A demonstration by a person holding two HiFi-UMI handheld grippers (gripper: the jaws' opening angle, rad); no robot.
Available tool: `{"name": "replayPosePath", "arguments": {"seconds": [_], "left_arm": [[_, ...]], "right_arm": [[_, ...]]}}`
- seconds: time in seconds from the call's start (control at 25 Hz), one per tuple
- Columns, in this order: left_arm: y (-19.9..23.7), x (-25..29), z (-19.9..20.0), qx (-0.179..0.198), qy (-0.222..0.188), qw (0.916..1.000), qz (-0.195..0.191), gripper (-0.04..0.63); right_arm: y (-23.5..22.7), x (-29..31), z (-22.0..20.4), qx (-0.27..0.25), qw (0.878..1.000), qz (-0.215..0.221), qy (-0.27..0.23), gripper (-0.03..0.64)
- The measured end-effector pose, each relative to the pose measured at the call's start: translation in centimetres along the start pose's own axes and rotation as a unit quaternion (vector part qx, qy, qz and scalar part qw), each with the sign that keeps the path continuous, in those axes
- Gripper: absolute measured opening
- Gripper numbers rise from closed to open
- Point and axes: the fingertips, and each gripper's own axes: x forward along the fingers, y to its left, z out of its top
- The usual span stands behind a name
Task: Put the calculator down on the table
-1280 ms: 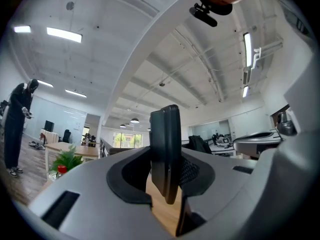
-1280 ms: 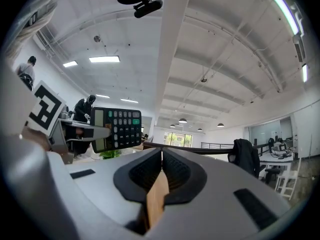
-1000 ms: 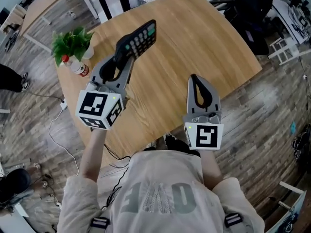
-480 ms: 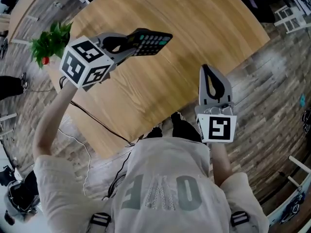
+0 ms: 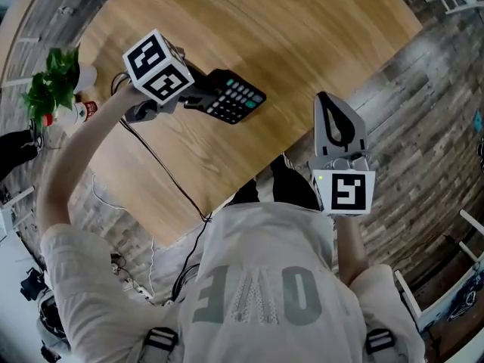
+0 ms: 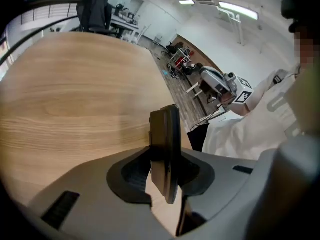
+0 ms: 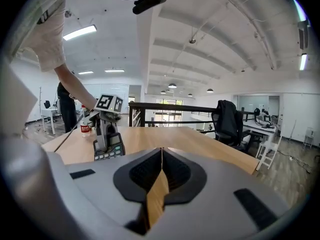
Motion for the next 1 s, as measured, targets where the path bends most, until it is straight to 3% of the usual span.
{"name": "replayPosePath", "arguments": {"seconds": [0.2, 0.4, 0.8, 1.0], "left_arm": [[-0.3, 2.9, 0.5, -0.028, 0.035, 0.9958, -0.080, 0.110], [-0.4, 4.7, 0.6, -0.062, 0.063, 0.9850, -0.148, 0.110], [1.5, 6.5, -0.4, -0.126, 0.076, 0.9722, -0.182, 0.110], [2.4, 6.8, -0.6, -0.121, 0.074, 0.9764, -0.163, 0.110]], "right_arm": [[-0.2, 0.1, -1.0, 0.003, 1.000, 0.013, 0.013, 0.020], [0.3, 0.8, -1.7, 0.006, 0.999, 0.030, 0.020, 0.020], [0.1, 1.2, -2.7, 0.002, 0.999, 0.042, 0.030, 0.021], [0.8, 1.2, -2.9, 0.002, 0.998, 0.053, 0.034, 0.021]]}}
